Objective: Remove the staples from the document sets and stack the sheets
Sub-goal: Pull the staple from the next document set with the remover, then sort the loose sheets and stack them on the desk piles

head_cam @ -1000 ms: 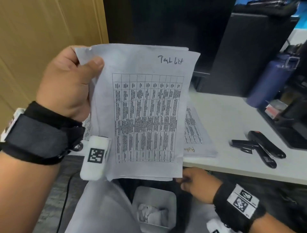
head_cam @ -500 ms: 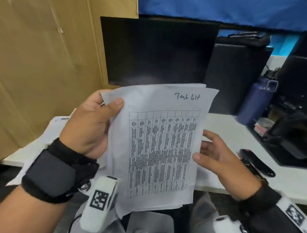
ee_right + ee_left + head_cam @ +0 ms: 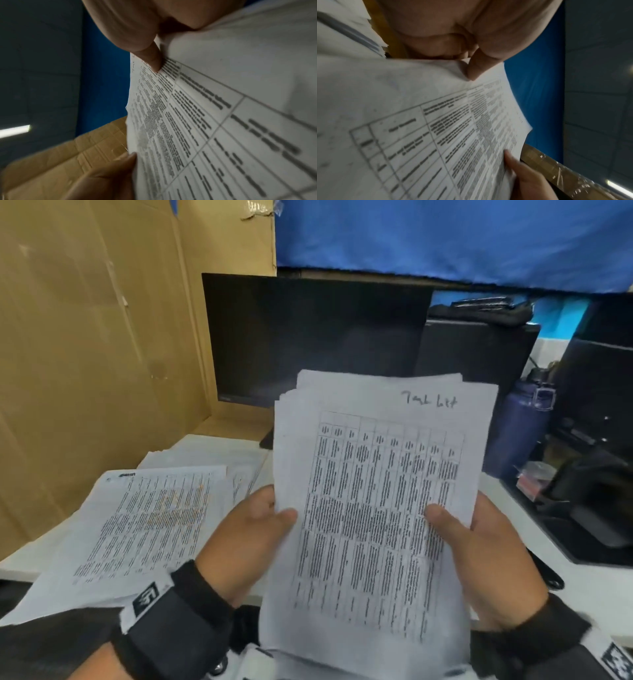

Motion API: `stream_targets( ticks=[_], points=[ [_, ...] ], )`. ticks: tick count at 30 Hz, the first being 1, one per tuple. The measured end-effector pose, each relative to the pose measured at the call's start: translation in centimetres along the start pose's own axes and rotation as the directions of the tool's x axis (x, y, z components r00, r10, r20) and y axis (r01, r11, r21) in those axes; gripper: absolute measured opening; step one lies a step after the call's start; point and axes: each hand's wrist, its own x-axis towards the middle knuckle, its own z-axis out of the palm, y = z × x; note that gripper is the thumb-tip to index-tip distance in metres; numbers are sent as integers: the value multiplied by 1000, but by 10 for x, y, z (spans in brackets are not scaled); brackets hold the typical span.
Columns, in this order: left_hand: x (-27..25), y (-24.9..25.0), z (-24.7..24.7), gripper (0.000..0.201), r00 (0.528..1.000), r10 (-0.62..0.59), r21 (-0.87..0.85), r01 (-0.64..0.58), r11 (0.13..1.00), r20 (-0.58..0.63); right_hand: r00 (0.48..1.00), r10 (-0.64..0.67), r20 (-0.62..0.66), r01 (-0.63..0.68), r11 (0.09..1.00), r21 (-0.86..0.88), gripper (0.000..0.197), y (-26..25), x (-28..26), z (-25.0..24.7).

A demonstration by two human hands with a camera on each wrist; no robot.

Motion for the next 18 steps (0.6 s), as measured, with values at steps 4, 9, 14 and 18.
stream_targets(
  ticks=[4, 9, 14, 18],
  points=[
    [-6, 25, 8, 50, 978, 204, 56, -202, 978, -40, 945, -322, -62, 312, 941, -132, 31, -31, 19, -2],
    [13, 41, 12, 34, 870, 403, 20, -415, 910, -284, 845, -527, -85, 524, 850, -58, 34, -49, 33, 8],
    [19, 16, 25, 55, 948, 258, -61, -273, 960, -189, 896, -443, -29, 435, 889, -140, 46, -18, 28, 24],
    [25, -4, 25, 69, 977, 105, -154, -135, 979, -184, 933, -356, -47, 347, 928, -135, 55, -3, 29, 25]
  ],
)
